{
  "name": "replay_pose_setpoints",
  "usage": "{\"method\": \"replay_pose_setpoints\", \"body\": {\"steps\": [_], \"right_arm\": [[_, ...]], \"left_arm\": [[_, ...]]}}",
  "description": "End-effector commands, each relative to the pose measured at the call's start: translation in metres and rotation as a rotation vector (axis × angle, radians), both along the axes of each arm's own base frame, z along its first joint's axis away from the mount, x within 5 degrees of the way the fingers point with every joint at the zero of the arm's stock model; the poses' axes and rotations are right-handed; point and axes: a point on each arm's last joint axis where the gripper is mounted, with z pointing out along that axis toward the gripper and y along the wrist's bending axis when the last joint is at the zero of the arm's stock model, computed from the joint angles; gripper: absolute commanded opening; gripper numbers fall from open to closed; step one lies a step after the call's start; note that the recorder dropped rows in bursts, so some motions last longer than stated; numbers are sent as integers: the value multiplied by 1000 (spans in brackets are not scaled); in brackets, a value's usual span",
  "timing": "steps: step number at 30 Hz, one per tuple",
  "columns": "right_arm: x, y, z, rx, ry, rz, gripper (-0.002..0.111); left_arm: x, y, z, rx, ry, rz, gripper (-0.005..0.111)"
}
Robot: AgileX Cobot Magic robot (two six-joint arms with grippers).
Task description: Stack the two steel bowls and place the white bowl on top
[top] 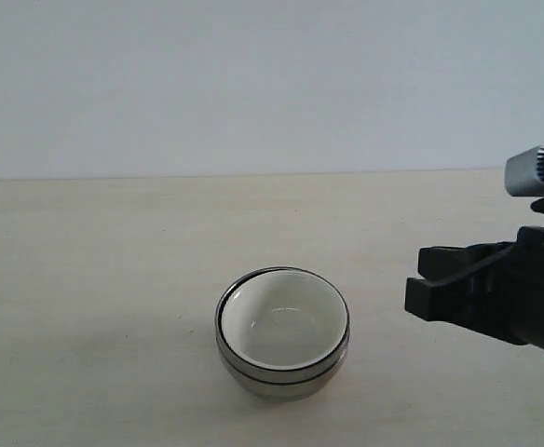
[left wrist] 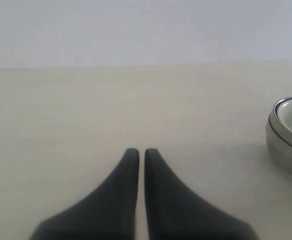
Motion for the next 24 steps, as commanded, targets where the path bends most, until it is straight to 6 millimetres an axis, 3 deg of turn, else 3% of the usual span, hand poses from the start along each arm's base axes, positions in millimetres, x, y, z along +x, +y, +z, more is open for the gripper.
{"method": "replay_pose_setpoints", "body": {"steps": [1,16,19,24], "right_arm": [[-7,-1,2,75,59,-9,0],[-8,-2,3,77,58,-7,0],[-16,-10,14,102,31,-6,0],[-56,-42,43,185,-18,-2,0]], "left_arm": [[0,0,-1,-6,1,4,4],[0,0,-1,-6,1,4,4],[0,0,-1,-6,1,4,4],[0,0,-1,-6,1,4,4]]}}
